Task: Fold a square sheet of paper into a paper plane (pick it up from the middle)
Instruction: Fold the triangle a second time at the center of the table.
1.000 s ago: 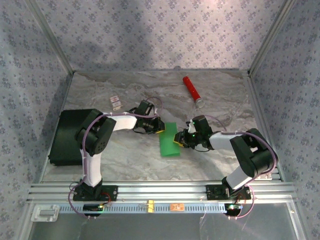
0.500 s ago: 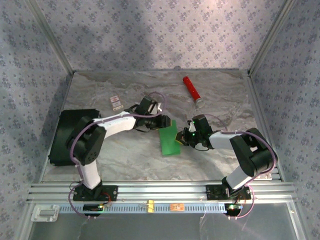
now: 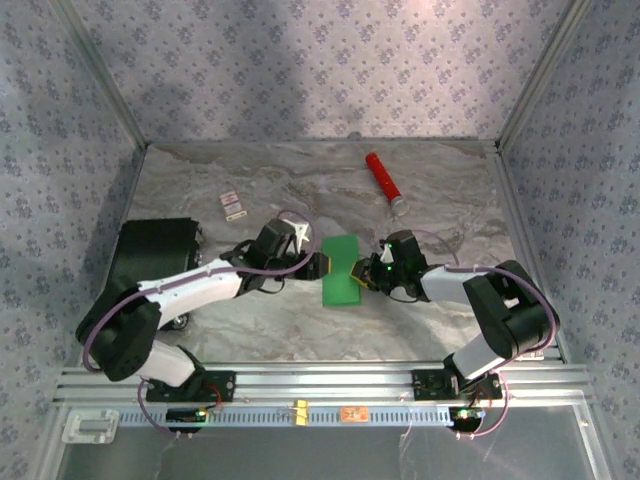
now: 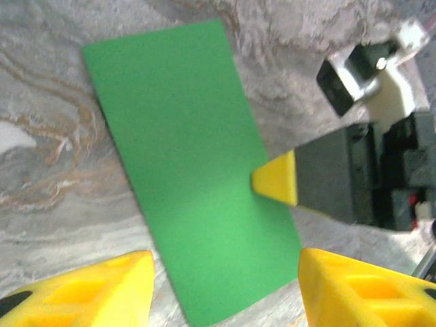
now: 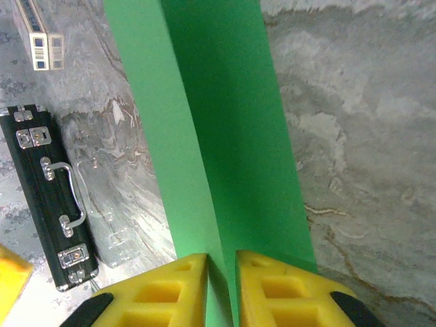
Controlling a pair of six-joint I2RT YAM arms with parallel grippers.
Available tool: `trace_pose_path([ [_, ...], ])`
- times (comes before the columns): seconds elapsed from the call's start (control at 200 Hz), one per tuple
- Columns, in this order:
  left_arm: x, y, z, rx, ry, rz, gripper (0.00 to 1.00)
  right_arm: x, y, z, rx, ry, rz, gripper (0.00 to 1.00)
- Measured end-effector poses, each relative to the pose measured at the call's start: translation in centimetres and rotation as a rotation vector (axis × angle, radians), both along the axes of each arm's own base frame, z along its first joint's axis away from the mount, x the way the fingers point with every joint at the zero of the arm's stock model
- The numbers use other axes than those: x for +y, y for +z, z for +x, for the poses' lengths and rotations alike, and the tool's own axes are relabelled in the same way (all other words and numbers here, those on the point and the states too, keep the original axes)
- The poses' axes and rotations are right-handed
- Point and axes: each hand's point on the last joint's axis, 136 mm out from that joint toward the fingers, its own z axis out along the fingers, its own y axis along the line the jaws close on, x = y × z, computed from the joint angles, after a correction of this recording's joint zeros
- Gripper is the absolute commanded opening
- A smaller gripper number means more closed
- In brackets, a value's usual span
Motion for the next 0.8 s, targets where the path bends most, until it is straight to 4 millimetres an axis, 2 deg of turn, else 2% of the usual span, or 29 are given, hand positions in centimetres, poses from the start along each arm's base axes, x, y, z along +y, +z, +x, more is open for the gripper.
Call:
trace_pose_path([
  [0.09, -0.1, -0.3, -1.5, -0.028, -0.057, 0.021, 0.61, 0.1, 0.2, -0.1, -0.004, 0.023, 0.002, 0.20],
  [0.24, -2.2, 0.8, -4.3, -0.134, -0.196, 0.044, 0.67, 0.3, 1.1, 0.4, -0.031, 0.064, 0.015, 0.17],
  [0.395, -3.5, 0.7, -6.8, -0.232, -0.294, 0.129, 0.71, 0.2, 1.3, 0.6, -0.038, 0.090, 0.020, 0.12],
  [0.57, -4.7, 0.2, -7.6, -0.331, -0.342, 0.253, 0.76, 0.0, 1.0, 0.3, -0.024, 0.102, 0.014, 0.10],
  [0.8, -5.9, -2.0, -8.1, -0.424, -0.421, 0.447, 0.85, 0.0, 0.9, 0.0, -0.009, 0.106, 0.008, 0.09],
])
